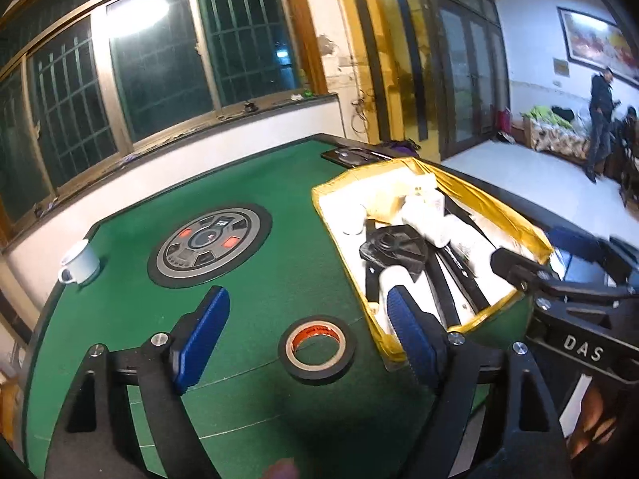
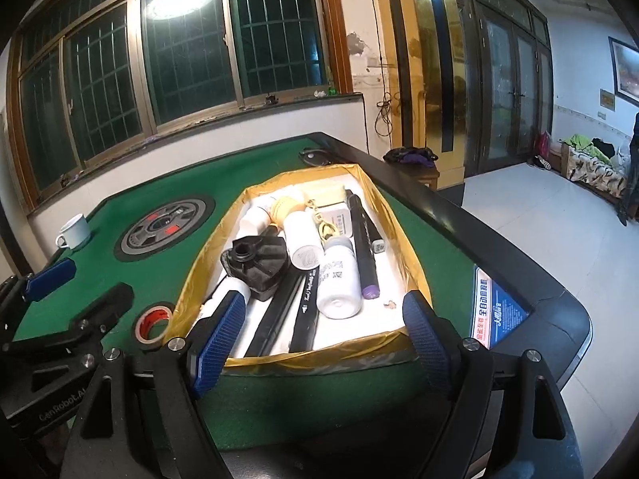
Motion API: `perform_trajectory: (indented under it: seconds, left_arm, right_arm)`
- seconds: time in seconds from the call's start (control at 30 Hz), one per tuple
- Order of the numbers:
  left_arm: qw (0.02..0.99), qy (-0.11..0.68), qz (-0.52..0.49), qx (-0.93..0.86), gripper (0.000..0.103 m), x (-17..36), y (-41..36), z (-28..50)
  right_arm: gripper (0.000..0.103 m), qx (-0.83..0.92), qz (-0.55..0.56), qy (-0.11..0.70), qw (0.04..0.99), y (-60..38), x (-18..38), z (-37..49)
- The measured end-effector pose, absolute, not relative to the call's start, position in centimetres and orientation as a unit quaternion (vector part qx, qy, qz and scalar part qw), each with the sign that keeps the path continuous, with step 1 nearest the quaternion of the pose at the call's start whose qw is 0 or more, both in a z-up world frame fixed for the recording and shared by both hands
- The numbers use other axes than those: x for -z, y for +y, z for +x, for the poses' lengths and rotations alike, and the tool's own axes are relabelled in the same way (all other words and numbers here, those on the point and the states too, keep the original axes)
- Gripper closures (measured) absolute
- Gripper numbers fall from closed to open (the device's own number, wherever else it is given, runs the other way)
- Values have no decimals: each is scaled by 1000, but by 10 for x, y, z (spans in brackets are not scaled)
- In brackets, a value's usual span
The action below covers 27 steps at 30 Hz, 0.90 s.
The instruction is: Organize rigid objects
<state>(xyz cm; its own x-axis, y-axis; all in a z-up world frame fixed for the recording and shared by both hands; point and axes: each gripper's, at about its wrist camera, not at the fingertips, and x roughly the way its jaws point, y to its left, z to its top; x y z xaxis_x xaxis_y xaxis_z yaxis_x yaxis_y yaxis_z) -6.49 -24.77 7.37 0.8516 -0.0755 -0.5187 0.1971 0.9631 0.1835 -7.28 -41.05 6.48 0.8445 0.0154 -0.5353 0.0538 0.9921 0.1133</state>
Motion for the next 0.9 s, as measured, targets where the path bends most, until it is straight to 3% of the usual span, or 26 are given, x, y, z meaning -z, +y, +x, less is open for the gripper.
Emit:
perform_trajectory:
  seconds: [0.9]
  left_arm:
    - [945, 287, 135, 80, 22, -63, -259, -62]
  right_arm:
    - [26, 14, 47, 265, 963, -411, -73, -73]
